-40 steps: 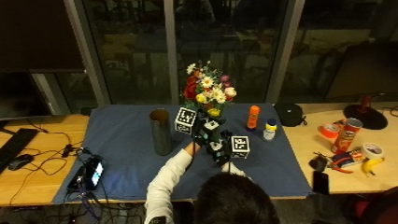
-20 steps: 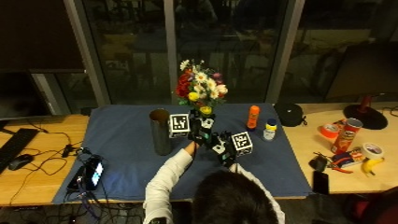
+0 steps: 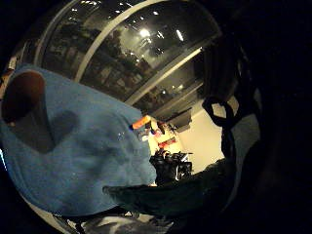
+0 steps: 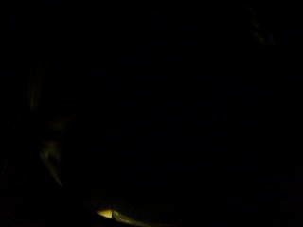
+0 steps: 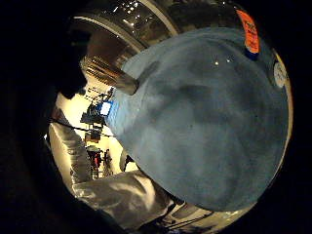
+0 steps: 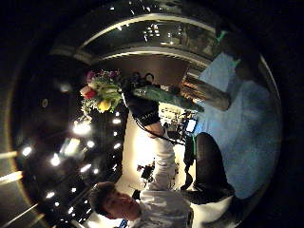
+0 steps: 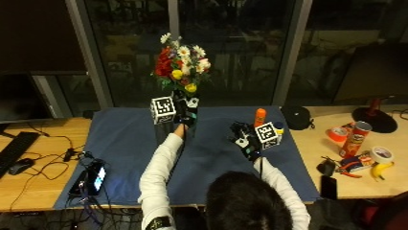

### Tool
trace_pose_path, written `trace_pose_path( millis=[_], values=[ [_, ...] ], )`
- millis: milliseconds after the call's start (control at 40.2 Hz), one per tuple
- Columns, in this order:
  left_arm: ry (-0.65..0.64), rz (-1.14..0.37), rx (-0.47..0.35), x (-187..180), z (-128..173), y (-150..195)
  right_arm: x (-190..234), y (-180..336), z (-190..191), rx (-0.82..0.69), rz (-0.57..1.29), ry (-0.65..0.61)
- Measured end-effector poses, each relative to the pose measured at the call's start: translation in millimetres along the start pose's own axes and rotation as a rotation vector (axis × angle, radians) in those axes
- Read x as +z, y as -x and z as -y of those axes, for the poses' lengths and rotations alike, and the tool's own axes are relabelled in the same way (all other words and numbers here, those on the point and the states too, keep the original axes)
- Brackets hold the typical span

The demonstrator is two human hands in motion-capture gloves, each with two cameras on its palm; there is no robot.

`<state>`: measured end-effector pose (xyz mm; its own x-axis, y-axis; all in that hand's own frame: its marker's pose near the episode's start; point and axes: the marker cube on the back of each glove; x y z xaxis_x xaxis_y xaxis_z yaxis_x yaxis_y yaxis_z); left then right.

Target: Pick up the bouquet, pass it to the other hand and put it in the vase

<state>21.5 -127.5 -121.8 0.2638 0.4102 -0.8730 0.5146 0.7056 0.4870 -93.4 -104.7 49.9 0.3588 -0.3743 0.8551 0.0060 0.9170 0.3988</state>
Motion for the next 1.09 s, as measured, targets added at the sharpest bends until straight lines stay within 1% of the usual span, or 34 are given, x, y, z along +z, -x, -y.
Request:
trace_pose_path(
  millis=[149, 249, 423, 547, 597, 696, 796, 846, 895, 945, 970, 995, 1020, 1070, 1094],
  values=[
    [-0.069, 0.009, -0.025, -20.4, 34.3, -13.9, -10.4, 11.8, 8.8, 0.037, 0.005, -0.007],
    [-0.117, 0.024, -0.030, -33.5, 51.6, -24.4, -14.4, 12.0, 19.7, 0.073, 0.014, -0.020],
    [-0.182, 0.085, -0.017, -53.6, 76.4, -30.8, -19.7, 20.5, 36.5, 0.087, 0.010, -0.037],
    [-0.220, 0.143, 0.004, -66.0, 90.6, -27.4, -19.1, 58.6, 25.8, 0.020, 0.011, -0.022],
    [-0.234, 0.159, 0.014, -69.8, 94.7, -26.2, -19.7, 65.0, 23.9, 0.026, 0.004, -0.026],
    [-0.249, 0.176, 0.025, -76.9, 101.6, -24.6, -23.5, 53.9, 30.0, 0.040, -0.001, -0.038],
    [-0.260, 0.181, 0.025, -83.6, 113.0, -17.0, -23.7, 48.4, 32.0, 0.035, -0.088, -0.093],
    [-0.264, 0.182, 0.024, -87.3, 118.6, -13.4, -23.2, 47.2, 30.7, 0.042, -0.121, -0.101],
    [-0.268, 0.187, 0.020, -90.6, 122.6, -11.1, -22.8, 46.9, 27.0, 0.012, -0.075, -0.046],
    [-0.278, 0.198, 0.015, -93.9, 126.2, -8.4, -20.3, 50.6, 21.2, -0.075, 0.052, 0.060],
    [-0.283, 0.204, 0.014, -95.6, 128.1, -6.8, -18.2, 51.3, 20.1, -0.106, 0.096, 0.089],
    [-0.288, 0.208, 0.015, -97.0, 129.8, -5.1, -16.4, 49.4, 20.9, -0.104, 0.097, 0.085],
    [-0.291, 0.209, 0.017, -98.1, 131.3, -3.3, -15.1, 45.1, 23.2, -0.064, 0.056, 0.051],
    [-0.291, 0.205, 0.015, -99.7, 133.0, 1.3, -13.5, 33.7, 28.3, 0.062, -0.071, -0.039],
    [-0.289, 0.201, 0.009, -100.3, 133.2, 4.5, -12.3, 29.3, 30.0, 0.101, -0.111, -0.065]
  ],
)
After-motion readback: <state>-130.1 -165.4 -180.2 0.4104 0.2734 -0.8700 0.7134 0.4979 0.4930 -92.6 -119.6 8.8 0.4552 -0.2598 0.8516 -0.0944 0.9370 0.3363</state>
